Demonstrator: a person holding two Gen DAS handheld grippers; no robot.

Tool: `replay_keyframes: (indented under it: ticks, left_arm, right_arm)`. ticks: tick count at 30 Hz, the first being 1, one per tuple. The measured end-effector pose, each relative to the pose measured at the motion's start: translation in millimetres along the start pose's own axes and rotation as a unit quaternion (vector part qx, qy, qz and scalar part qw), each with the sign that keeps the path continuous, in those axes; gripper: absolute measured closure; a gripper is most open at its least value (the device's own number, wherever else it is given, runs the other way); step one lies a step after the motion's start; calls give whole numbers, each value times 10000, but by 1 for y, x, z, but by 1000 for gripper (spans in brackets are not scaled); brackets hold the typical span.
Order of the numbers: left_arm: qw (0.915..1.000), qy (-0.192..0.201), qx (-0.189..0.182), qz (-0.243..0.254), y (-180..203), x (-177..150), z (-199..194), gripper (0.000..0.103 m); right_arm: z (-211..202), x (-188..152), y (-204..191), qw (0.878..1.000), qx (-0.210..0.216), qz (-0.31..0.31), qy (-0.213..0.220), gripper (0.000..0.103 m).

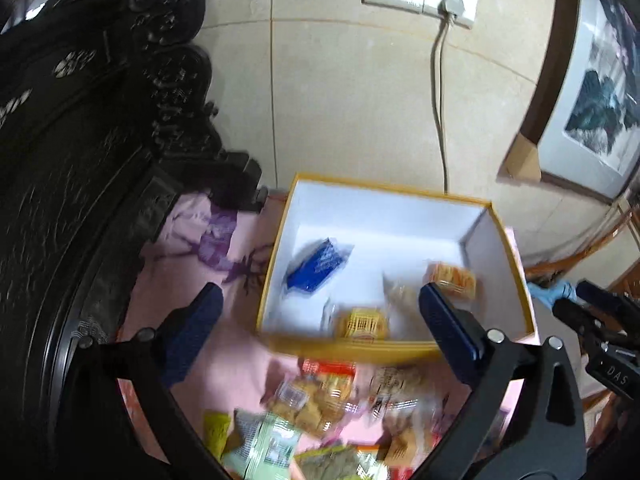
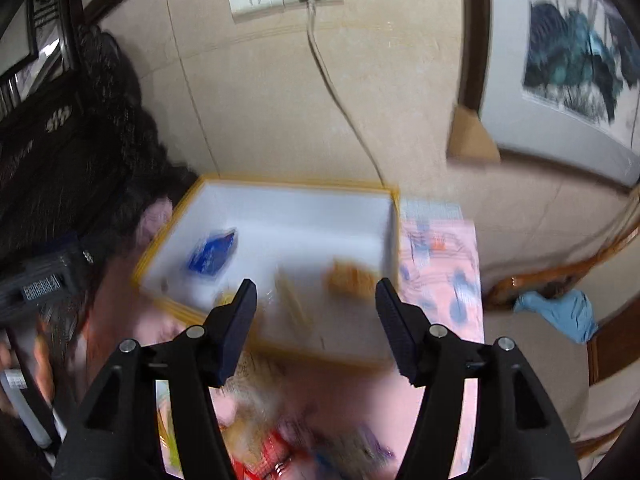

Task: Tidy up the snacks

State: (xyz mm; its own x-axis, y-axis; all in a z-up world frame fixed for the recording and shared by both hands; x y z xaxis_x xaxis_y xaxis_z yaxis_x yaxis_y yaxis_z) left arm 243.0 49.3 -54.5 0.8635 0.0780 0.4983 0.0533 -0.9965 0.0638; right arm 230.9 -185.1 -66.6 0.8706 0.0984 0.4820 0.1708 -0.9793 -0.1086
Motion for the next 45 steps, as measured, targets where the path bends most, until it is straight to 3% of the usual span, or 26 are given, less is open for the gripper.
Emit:
replay_keyframes:
  ticks: [4,7,12,16,22,26,29,34,40,45]
  left_arm:
    - [9995,-300,-76,-60,-12,-50,7,3]
    - [9977,-650,-101,-171,-23,-87,16,3]
    - [9925,-1159,-107,-377,-42,-146,24,3]
    - [9895,-1387,33,-402,-55,-179,21,3]
    - [9878,-1453,200,-524,-76,-200,11,3]
    - [9873,-1453,222,-596,-84,-208,6,3]
    - [9867,-1502,158,-595,-81,-211,6,3]
    - [9822,-1807,-211,-459,-40,-221,28,3]
    - [9790,-2031,170,49,16,-217,75,3]
    - [9741,-2183,576,92,23,-209,108,2]
  right_arm:
    - [19,-81,29,9964,-108,109,-832,40]
    - [29,-161,52,9877,-237,380,-1498,40]
    - [32,-231,54,9800,-85,646,-1882,41]
    - [42,-251,49,9769,24,806,-1977,41]
    - [75,-268,44,9740,-57,729,-2145,53]
    - [80,-262,28,9800,-368,272,-1936,71]
    - [78,-260,19,9816,-281,156,-1884,75]
    - [77,-266,16,9793,-246,164,-2002,75]
    - [77,-269,17,9790,-217,205,-2019,74]
    - [73,-276,22,9788,-141,294,-2022,73]
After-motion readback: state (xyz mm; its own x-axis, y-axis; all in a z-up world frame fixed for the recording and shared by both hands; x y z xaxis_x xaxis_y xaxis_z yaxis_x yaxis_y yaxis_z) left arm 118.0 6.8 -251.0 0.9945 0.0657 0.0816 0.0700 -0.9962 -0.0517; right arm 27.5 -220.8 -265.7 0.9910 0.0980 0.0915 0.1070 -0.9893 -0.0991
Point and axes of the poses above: each gripper's, at about its wrist camera, not at the fingertips, and z roughly the way its jaws point, y to its right, x to its top, the point moved 6 cm from there along z, roughly the way its jaws point, and after that the axes turned 12 degrees about -y, right-handed, at the moved point
